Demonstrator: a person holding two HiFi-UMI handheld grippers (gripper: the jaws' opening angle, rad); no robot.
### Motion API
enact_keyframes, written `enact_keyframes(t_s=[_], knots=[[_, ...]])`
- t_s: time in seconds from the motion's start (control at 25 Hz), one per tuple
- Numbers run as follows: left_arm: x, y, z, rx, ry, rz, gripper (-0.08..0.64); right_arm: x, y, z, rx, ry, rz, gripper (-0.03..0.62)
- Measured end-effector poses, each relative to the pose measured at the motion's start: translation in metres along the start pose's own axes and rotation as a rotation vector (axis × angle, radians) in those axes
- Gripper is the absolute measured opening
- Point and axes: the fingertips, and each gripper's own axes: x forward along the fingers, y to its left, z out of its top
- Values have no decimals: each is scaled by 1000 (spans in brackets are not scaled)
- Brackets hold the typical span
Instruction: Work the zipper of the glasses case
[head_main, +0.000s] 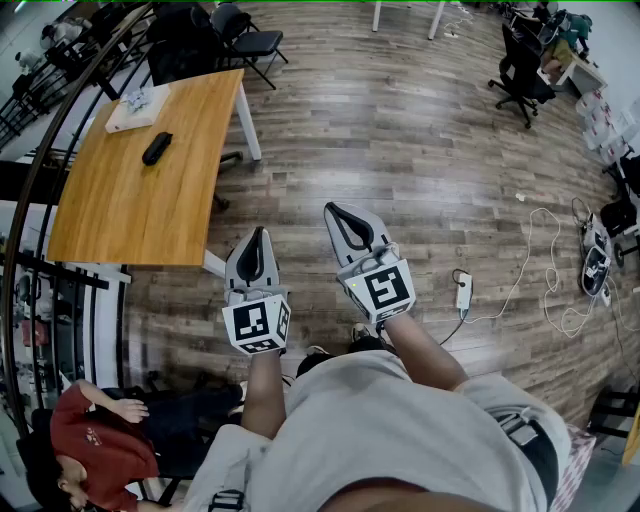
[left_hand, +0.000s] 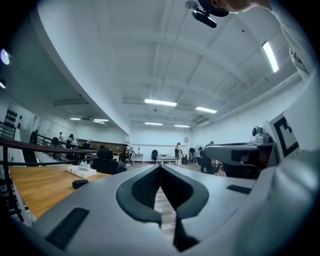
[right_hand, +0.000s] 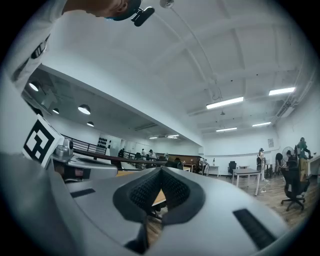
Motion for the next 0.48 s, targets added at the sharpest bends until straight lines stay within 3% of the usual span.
enact_keyframes(t_s=[0.2, 0.48], knots=[[0, 24, -24, -29, 23, -6, 25, 14, 20, -32, 13, 48, 16, 25], [52, 57, -44, -42, 41, -5, 24, 80, 5, -54, 19, 52, 38, 26]])
